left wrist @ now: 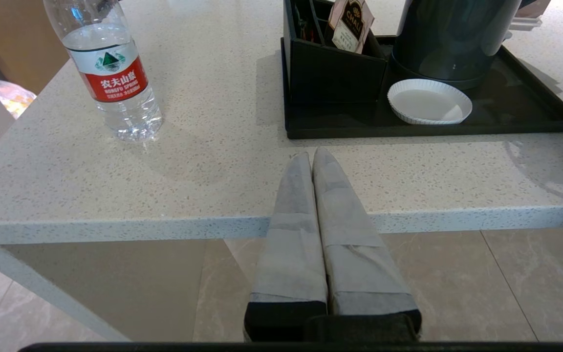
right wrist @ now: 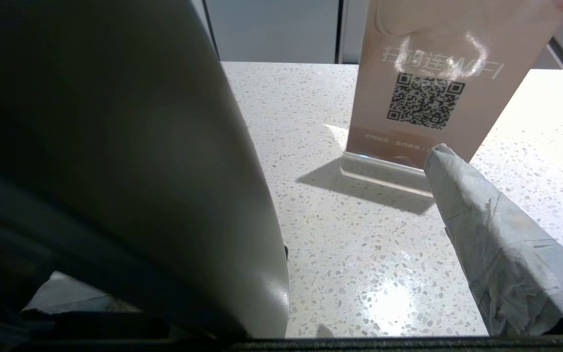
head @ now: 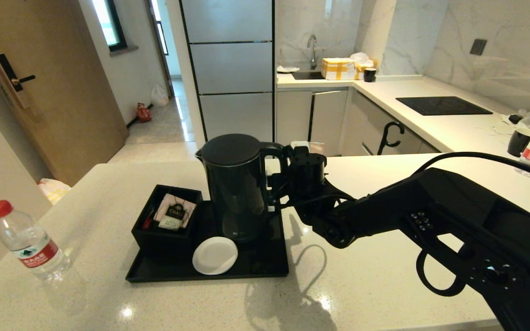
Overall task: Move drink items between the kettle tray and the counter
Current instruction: Pick up the kettle
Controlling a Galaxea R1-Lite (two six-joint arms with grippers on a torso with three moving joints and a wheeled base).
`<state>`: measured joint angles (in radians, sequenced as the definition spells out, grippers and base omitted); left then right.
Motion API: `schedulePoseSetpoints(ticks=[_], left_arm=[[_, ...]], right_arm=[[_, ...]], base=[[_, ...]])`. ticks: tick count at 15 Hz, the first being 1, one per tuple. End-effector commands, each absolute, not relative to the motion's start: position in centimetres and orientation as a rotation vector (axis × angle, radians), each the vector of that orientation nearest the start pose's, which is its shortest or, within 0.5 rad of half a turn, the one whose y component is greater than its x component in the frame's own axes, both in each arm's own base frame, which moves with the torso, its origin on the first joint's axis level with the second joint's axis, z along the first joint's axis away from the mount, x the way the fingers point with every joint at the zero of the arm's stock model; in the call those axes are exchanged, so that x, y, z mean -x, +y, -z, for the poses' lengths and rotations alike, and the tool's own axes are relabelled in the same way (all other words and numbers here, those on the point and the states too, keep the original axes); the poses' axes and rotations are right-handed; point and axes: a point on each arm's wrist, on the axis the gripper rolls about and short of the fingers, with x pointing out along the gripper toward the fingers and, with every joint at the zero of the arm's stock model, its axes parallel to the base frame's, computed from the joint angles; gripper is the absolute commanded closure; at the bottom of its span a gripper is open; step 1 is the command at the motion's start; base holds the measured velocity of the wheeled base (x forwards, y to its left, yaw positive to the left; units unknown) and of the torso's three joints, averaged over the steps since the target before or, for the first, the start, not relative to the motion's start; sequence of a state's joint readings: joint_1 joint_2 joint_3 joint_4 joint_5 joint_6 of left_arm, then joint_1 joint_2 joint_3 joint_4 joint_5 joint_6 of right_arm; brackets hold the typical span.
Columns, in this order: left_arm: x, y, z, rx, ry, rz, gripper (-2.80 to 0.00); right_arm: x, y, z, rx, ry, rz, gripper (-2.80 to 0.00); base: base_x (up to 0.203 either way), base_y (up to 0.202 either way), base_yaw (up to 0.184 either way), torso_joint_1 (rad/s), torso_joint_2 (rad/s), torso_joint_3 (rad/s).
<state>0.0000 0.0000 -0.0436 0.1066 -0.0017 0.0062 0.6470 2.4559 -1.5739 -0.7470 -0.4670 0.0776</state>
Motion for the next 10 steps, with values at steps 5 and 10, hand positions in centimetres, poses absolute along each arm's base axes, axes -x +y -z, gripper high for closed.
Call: schedulePoseSetpoints(ticks=[5,10], left_arm=[[2.65,0.0,-7.67,-0.006,0.063,0.002,0.0],[2.64,0.0,-7.63,-0.006,0.064,0.002,0.0]], right_arm=[[-40.76,29.48,-8.8,-0.001,0.109,-0.151,0.0],[-40.78,29.5,-8.75,0.0,0.11,-0.151,0.0]], base=[[0.0,0.0,0.0,0.0,0.0,0.0],[0.0,0.0,0.0,0.0,0.0,0.0]])
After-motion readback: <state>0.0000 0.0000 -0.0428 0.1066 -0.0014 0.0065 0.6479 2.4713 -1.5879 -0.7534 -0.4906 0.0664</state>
